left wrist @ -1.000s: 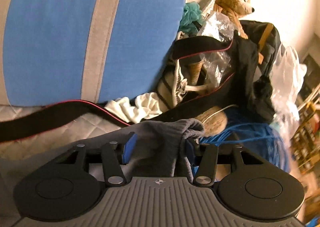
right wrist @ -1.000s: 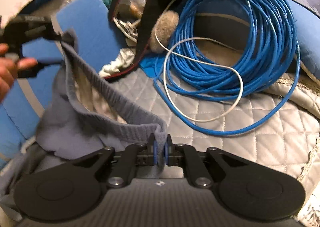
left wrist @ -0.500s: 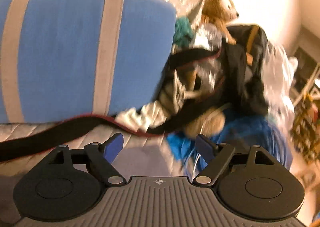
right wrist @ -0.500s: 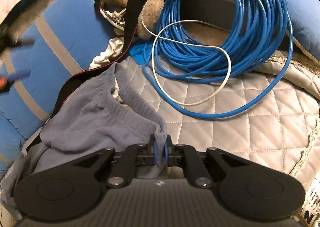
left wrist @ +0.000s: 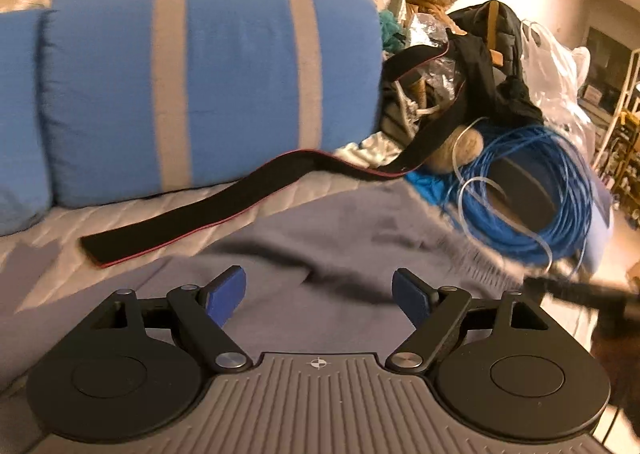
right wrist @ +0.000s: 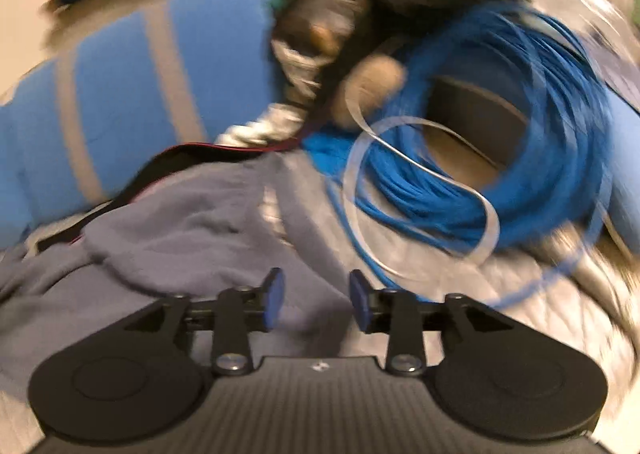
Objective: Fold clothes
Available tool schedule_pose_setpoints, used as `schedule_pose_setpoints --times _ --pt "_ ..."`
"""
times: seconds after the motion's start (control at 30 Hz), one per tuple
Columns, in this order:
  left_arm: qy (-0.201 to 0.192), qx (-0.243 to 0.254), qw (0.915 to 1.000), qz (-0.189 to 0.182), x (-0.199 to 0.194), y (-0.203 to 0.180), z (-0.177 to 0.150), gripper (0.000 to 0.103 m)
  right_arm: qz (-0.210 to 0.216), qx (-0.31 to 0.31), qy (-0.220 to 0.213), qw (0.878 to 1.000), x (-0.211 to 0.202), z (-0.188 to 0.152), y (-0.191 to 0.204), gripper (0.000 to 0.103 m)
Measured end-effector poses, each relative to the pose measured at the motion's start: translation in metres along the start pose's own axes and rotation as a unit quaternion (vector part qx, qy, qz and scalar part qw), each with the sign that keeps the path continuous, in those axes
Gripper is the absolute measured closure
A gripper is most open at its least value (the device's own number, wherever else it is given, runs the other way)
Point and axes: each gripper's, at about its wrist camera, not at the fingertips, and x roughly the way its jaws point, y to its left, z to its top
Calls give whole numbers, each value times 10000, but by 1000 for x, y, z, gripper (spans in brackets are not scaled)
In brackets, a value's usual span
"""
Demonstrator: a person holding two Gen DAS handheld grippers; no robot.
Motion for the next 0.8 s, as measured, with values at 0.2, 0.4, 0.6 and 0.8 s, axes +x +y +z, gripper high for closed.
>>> schedule_pose_setpoints --times 0.2,0.4,0.6,0.8 --pt "-151 218 9993 280 -22 32 -46 22 380 -944 -77 9948 18 14 24 38" --pt "-106 141 9994 305 -24 45 -56 22 687 -1382 142 9879 61 27 37 40" --pt "-157 -49 9998 122 -27 49 -50 22 613 -1174 435 9902 104 35 32 45" --pt "-76 -247 9996 143 -24 55 -50 22 556 -1103 586 9906 118 34 31 87"
